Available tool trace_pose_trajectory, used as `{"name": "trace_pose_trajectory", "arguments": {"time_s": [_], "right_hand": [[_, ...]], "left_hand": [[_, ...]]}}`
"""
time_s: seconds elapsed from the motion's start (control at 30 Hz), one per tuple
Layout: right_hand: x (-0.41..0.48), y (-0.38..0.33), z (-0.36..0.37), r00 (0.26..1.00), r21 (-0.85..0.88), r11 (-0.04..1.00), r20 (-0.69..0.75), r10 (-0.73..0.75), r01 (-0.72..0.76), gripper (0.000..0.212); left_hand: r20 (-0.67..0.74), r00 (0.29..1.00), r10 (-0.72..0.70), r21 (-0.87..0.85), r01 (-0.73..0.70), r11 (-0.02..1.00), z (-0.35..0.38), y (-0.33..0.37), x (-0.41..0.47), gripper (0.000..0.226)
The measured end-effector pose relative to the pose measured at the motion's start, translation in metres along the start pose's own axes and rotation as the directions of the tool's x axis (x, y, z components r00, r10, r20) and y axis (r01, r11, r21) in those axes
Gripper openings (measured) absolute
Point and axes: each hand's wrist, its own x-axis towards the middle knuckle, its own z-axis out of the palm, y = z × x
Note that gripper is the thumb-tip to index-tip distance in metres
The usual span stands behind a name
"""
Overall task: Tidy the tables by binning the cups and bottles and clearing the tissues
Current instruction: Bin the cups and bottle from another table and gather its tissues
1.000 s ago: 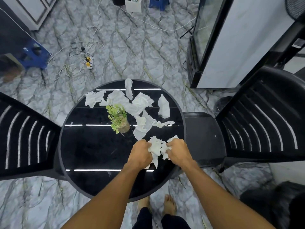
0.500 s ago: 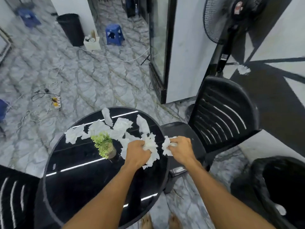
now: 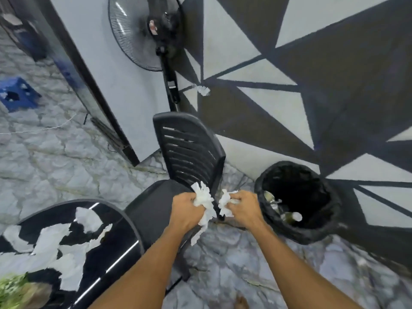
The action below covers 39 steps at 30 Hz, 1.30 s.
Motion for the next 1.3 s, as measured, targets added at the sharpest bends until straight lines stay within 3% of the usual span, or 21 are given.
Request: {"name": "trace_pose_trajectory", "arguments": {"time_s": [0.07, 0.3, 0.53, 0.67, 0.8, 0.93, 1.03, 1.1, 1.3], "right_hand": [[0.004, 0.031, -0.029, 0.999, 0.003, 0.999, -0.016, 0.037, -0.037, 0.019], [0.032, 0.137, -0.119, 0.971, 0.043, 0.978, -0.114, 0.209, -0.205, 0.007], [0.04, 0.212, -0.161, 0.882, 0.154, 0.898, -0.182, 0.436, -0.412, 0.014], [0.067, 0.253, -0.167, 0.839, 0.194, 0.854, -0.175, 0.515, -0.483, 0.024], [0.117, 0.288, -0.182, 0.787, 0.245, 0.811, -0.211, 0.58, -0.532, 0.033], [0.177, 0.346, -0.185, 0.74, 0.317, 0.767, -0.229, 0.632, -0.557, 0.031], [0.217, 0.396, -0.172, 0.721, 0.335, 0.741, -0.209, 0.661, -0.582, 0.033], [0.244, 0.434, -0.156, 0.718, 0.344, 0.738, -0.211, 0.663, -0.581, 0.034], [0.293, 0.541, -0.099, 0.678, 0.35, 0.68, -0.15, 0.72, -0.645, 0.034]], "left_hand": [[0.062, 0.997, 0.035, 0.006, -0.036, 0.999, 0.037, 0.028, 0.012, 0.051], [0.247, 0.96, 0.131, 0.016, -0.14, 0.99, 0.173, 0.117, 0.048, 0.046], [0.39, 0.919, 0.052, 0.118, -0.105, 0.987, 0.264, 0.138, 0.075, 0.026], [0.444, 0.895, 0.042, 0.11, -0.101, 0.989, 0.309, 0.146, 0.106, 0.039], [0.51, 0.86, 0.012, 0.119, -0.085, 0.989, 0.364, 0.154, 0.151, 0.026], [0.515, 0.857, -0.016, 0.112, -0.049, 0.992, 0.436, 0.144, 0.201, 0.024], [0.481, 0.876, -0.04, 0.153, -0.039, 0.988, 0.494, 0.121, 0.232, 0.037], [0.472, 0.88, -0.043, 0.143, -0.028, 0.989, 0.537, 0.1, 0.252, 0.047], [0.463, 0.882, -0.091, 0.203, -0.006, 0.979, 0.638, 0.018, 0.279, 0.044]]}}
